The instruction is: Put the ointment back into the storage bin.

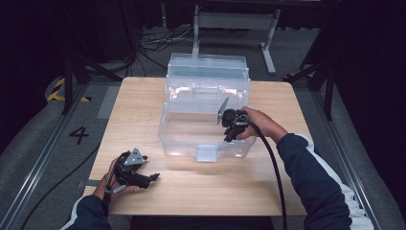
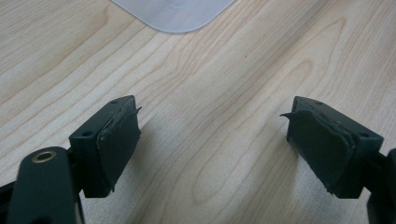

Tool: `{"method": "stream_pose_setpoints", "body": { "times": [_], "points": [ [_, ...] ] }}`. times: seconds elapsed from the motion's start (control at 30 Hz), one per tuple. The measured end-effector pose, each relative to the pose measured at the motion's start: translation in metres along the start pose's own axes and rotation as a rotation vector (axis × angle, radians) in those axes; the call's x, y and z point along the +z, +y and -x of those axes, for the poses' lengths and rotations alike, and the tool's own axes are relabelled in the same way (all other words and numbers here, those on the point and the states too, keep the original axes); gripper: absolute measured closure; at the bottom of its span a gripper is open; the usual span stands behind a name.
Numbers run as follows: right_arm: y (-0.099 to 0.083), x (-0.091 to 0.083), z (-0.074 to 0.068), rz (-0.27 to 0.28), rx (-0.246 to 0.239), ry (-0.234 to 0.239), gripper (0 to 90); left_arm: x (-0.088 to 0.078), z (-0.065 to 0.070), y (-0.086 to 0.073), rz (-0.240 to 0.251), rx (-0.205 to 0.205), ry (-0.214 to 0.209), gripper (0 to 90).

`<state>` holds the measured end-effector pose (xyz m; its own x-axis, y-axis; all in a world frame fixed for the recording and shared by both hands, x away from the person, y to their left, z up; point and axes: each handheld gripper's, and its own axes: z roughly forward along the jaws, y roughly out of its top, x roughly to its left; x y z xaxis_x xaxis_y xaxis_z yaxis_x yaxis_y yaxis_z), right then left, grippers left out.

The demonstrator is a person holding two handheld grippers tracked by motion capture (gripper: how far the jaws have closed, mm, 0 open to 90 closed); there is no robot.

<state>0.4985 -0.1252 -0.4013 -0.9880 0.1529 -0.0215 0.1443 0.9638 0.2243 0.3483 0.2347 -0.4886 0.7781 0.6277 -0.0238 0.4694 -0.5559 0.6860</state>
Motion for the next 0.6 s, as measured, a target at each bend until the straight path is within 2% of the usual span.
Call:
{"method": "stream_pose_setpoints", "body": {
  "times": [0.33, 0.6],
  "points": [
    [-0.003, -0.009, 0.0, 0.032, 0.015, -0.02, 64.0, 0.0, 0.0, 0.0, 0.0, 0.0, 0.0, 17.1],
    [-0.007, -0.018, -0.001, 0.098, 0.033, -0.041, 62.5, 0.0, 0.0, 0.0, 0.0, 0.0, -0.001, 17.2]
  ]
}}
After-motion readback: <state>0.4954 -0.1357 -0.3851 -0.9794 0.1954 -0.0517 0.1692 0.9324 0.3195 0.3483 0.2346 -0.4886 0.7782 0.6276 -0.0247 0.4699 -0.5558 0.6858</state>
